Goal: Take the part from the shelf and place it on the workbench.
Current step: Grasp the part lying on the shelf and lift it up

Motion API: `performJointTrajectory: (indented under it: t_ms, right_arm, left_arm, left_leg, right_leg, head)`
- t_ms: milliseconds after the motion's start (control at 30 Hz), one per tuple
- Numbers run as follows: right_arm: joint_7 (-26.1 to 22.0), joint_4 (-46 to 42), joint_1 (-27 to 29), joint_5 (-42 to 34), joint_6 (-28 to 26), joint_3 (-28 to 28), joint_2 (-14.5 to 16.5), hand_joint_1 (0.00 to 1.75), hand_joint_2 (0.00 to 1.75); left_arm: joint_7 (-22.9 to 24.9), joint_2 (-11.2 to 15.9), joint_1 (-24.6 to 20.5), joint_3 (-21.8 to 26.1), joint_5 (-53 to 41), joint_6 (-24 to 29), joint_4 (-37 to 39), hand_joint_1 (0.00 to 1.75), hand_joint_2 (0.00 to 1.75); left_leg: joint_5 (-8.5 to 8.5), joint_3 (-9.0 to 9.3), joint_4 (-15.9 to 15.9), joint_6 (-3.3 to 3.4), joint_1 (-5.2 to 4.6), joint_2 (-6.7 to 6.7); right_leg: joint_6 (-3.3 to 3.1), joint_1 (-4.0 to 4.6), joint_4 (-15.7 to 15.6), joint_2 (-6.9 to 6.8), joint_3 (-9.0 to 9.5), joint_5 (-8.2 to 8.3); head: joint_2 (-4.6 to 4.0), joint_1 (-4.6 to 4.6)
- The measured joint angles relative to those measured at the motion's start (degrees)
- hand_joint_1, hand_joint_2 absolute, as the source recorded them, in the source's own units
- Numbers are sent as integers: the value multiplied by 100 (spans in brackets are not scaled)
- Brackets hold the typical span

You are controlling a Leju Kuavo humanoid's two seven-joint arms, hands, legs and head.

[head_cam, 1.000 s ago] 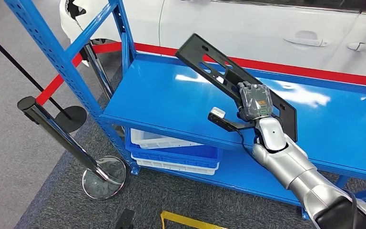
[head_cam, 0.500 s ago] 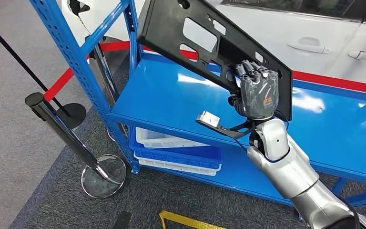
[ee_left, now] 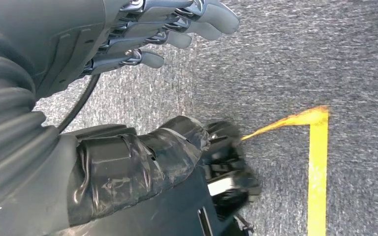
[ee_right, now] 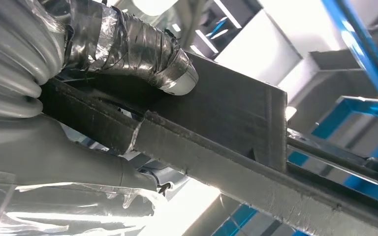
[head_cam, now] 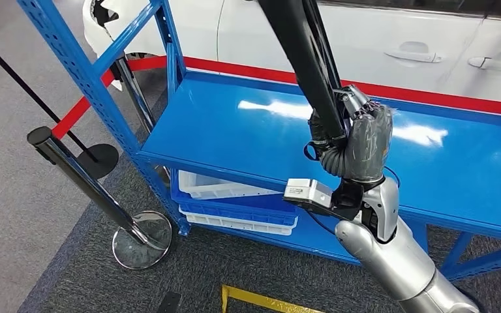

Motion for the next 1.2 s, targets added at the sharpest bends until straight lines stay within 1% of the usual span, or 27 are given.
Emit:
performJointTrajectory:
  t_ms: [33, 67, 100, 133, 200, 233, 267, 367, 400, 433, 500, 533, 567, 600, 633, 667, 700, 767, 867, 933, 967, 1000, 1033, 1100, 1133, 1167, 1200]
  right_arm:
    - [-17, -47, 16, -25, 1, 0, 20, 175, 175]
    - [-38, -82, 32, -61, 1, 0, 34, 175, 175]
    - [-69, -112, 44, -113, 1, 0, 49, 175, 175]
    - [-116, -144, 52, -176, 1, 0, 69, 175, 175]
    - [-234, -221, 57, -300, 1, 0, 121, 175, 175]
    - [-283, -261, 58, -350, 1, 0, 148, 175, 175]
    - [-318, -301, 61, -395, 1, 0, 174, 175, 175]
    - [-362, -409, 98, -535, 1, 0, 223, 175, 175]
    - [-377, -442, 118, -590, 1, 0, 227, 175, 175]
    - [-397, -476, 135, -642, 1, 0, 227, 175, 175]
    - [-442, -546, 173, -721, 1, 0, 228, 175, 175]
    - [-458, -580, 194, -744, 2, 0, 228, 175, 175]
    - [-469, -610, 215, -758, 3, 1, 230, 175, 175]
    - [-478, -636, 232, -765, 7, 1, 232, 175, 175]
    - [-485, -662, 246, -767, 13, 3, 235, 175, 175]
    - [-491, -686, 256, -766, 19, 5, 240, 175, 175]
    - [-495, -713, 262, -765, 23, 8, 244, 175, 175]
    - [-499, -750, 266, -763, 27, 11, 249, 175, 175]
    - [-499, -764, 272, -764, 27, 11, 251, 175, 175]
    - [-500, -787, 311, -789, 27, 11, 255, 175, 175]
    - [-504, -805, 342, -832, 27, 12, 258, 175, 175]
    - [-508, -820, 369, -880, 27, 13, 261, 175, 175]
    - [-512, -834, 394, -932, 27, 13, 264, 175, 175]
    - [-518, -845, 421, -971, 27, 13, 269, 175, 175]
    - [-518, -846, 434, -978, 27, 13, 271, 175, 175]
    - [-519, -847, 446, -982, 27, 13, 273, 175, 175]
    - [-519, -847, 457, -987, 27, 13, 274, 175, 175]
  left_arm:
    - [0, 4, -2, 0, 3, -5, 0, 0, 175]
    - [0, 10, -1, 0, 8, -14, 0, 0, 175]
    - [0, 16, -1, 0, 14, -28, 1, 0, 175]
    - [0, 24, -2, 0, 23, -46, 1, 0, 175]
    - [5, 50, -21, 0, 47, -85, 2, 0, 175]
    - [9, 63, -35, 0, 60, -102, 2, 0, 175]
    - [17, 76, -50, 0, 71, -121, 2, 0, 175]
    - [51, 110, -56, 0, 81, -175, 3, 0, 175]
    - [63, 125, -50, 0, 81, -188, 3, 0, 175]
    - [75, 138, -44, 0, 82, -200, 4, 0, 175]
    - [103, 166, -46, 0, 83, -225, 4, 0, 175]
    - [116, 178, -47, 0, 83, -237, 5, 0, 175]
    - [127, 190, -47, 0, 82, -249, 5, 0, 175]
    - [138, 199, -46, 0, 81, -258, 6, 0, 175]
    - [152, 206, -46, 0, 80, -268, 7, 0, 175]
    - [168, 212, -47, 0, 78, -275, 7, 0, 175]
    - [188, 220, -48, 0, 74, -280, 7, 0, 175]
    - [211, 233, -49, 0, 66, -284, 7, 0, 175]
    - [220, 239, -49, 0, 59, -284, 7, 0, 175]
    - [236, 258, -45, -1, 41, -287, 7, 0, 175]
    - [258, 280, -42, -2, 25, -292, 8, 0, 175]
    - [282, 302, -36, -4, 10, -299, 9, 0, 175]
    - [307, 323, -31, -5, -5, -308, 10, 0, 175]
    - [328, 342, -29, -7, -17, -320, 11, 0, 175]
    - [330, 346, -34, -12, -21, -325, 11, 0, 175]
    - [333, 350, -41, -22, -22, -331, 11, 0, 175]
    - [340, 353, -47, -32, -22, -339, 11, 0, 175]
  left_leg:
    - [-169, -102, 302, -20, 12, 1]
    - [-240, -135, 459, -28, 19, 1]
    - [-202, -58, 405, -24, 22, 0]
    - [-83, 128, 148, -7, 21, 0]
    - [191, 643, -636, 52, 2, -2]
    - [294, 803, -921, 79, -19, -6]
    - [356, 873, -1074, 101, -41, -11]
    - [535, 807, -1155, 167, -54, -9]
    - [614, 782, -1195, 201, -39, 0]
    - [698, 741, -1233, 236, -22, 13]
    - [830, 608, -1253, 286, -18, 27]
    - [888, 524, -1244, 294, -21, 29]
    - [944, 433, -1229, 291, -23, 29]
    - [995, 338, -1204, 284, -23, 29]
    - [1040, 242, -1169, 271, -21, 29]
    - [1079, 150, -1121, 253, -18, 27]
    - [1109, 65, -1069, 229, -21, 25]
    - [1141, -35, -999, 193, -31, 20]
    - [1152, -62, -971, 179, -40, 17]
    - [1221, -69, -973, 136, -40, 10]
    - [1181, -105, -936, 88, -31, 7]
    - [1025, -162, -824, 36, -20, 3]
    - [767, -249, -602, -20, -6, 1]
    - [151, -415, 44, -86, 22, 5]
    - [31, -452, 317, -104, 29, 6]
    - [58, -439, 475, -112, 33, 6]
    - [191, -356, 485, -108, 34, 6]
  right_leg:
    - [-5, 7, 4, -6, -44, 32]
    - [-5, 15, 8, -12, -89, 65]
    - [-2, 23, 13, -15, -137, 101]
    - [3, 30, 16, -14, -182, 139]
    - [31, 41, 13, -5, -247, 219]
    - [56, 40, 5, -1, -258, 255]
    - [92, 36, -8, -1, -263, 290]
    - [205, 27, -73, 0, -273, 369]
    - [227, 29, -35, 3, -300, 274]
    - [242, 31, 101, 5, -352, 70]
    - [258, 24, 698, 3, -495, -550]
    - [270, 23, 1056, 3, -545, -786]
    - [283, 23, 1332, 3, -544, -887]
    - [295, 22, 1448, 3, -469, -851]
    - [304, 17, 1374, 2, -307, -720]
    - [310, 11, 1115, 0, -51, -571]
    - [311, 8, 741, -1, 241, -524]
    - [309, 8, 181, -1, 644, -579]
    - [294, 26, 13, 6, 740, -656]
    - [222, 41, -33, 18, 725, -629]
    - [151, 41, -54, 15, 676, -567]
    - [80, 34, -49, 3, 591, -478]
    - [15, 28, -62, -7, 491, -381]
    - [-35, 30, -59, -20, 308, -224]
    - [-34, 35, -53, -22, 216, -158]
    - [-32, 39, -44, -26, 124, -96]
    - [-27, 43, -33, -29, 32, -36]
  head:
    - [0, -2]
    - [0, 0]
    - [0, 0]
    - [0, 0]
    - [1, 2]
    - [1, 8]
    - [1, 3]
    - [0, -8]
    - [0, 2]
    - [0, 13]
    - [0, 44]
    - [0, 52]
    - [0, 58]
    - [0, 58]
    - [0, 57]
    - [0, 59]
    - [0, 60]
    - [0, 63]
    - [0, 61]
    - [0, 59]
    - [0, 62]
    - [0, 60]
    - [0, 59]
    - [0, 35]
    - [0, 33]
    - [0, 34]
    - [0, 33]
